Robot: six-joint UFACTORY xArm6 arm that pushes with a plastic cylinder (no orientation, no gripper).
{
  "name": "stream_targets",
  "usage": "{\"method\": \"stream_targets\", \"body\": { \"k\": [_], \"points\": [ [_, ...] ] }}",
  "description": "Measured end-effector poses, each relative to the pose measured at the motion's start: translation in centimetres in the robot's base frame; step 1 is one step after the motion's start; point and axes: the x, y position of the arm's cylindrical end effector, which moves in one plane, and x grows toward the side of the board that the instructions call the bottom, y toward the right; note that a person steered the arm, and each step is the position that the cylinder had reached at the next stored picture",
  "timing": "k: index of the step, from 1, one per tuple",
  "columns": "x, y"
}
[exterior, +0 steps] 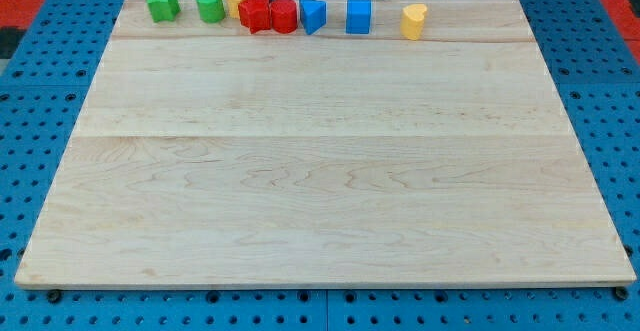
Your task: Separate the yellow hexagon from red star
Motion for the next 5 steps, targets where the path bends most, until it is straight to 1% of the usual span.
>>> {"method": "stream_targets", "body": {
  "k": [1,2,3,4,5],
  "points": [
    [0.1,0.0],
    [0.1,-2.1],
    [1.9,-7.1],
    [1.9,-7.1],
    [1.1,-5.0]
  ]
}}
